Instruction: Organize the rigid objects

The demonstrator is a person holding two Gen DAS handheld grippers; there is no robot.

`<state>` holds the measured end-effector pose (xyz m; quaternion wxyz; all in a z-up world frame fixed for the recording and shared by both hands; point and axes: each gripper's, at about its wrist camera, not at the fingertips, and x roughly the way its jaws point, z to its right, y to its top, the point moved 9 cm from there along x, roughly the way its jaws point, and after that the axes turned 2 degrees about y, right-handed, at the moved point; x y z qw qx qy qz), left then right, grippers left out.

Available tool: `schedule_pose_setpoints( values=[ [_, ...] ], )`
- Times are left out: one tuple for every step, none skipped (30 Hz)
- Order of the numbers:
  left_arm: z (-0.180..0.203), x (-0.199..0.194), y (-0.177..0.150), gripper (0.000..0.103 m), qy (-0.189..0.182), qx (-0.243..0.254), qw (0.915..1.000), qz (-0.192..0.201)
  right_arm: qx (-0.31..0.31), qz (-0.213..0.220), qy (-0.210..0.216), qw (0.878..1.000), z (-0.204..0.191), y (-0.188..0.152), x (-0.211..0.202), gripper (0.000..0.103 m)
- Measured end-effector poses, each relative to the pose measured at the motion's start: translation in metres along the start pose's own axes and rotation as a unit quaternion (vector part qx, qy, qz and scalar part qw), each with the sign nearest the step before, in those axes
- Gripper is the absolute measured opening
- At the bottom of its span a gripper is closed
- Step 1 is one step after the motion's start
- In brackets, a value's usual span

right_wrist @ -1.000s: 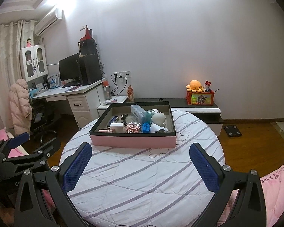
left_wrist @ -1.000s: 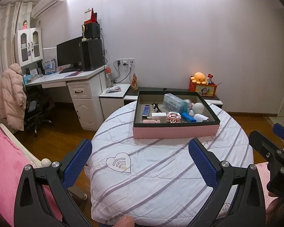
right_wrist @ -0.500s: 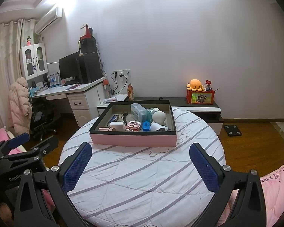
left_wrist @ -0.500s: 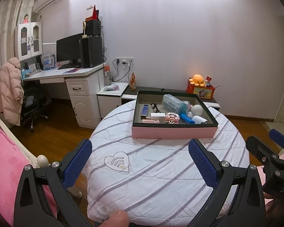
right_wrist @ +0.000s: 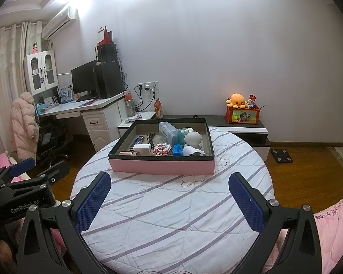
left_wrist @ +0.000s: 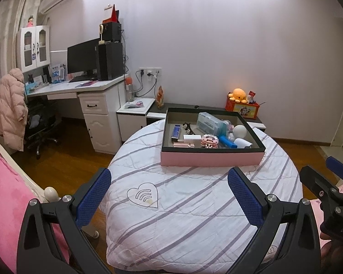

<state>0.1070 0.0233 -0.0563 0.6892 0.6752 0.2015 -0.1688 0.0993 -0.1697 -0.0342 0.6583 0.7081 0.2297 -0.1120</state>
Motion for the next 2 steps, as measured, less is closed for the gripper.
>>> schedule_pose_setpoints(
  values=[
    [0.0006,0.0001,-0.0003,0.103,-0.001,0.001,1.0000,0.000,0.000,0.000,0.000,1.000,-0.0001,-0.0002,-0.0001,0.103],
    [0.0010,0.0001,-0.0004,0.103,0.000,0.003,1.0000,0.001,0.000,0.000,0.000,1.000,-0.0002,0.0000,-0.0001,0.103]
  ],
)
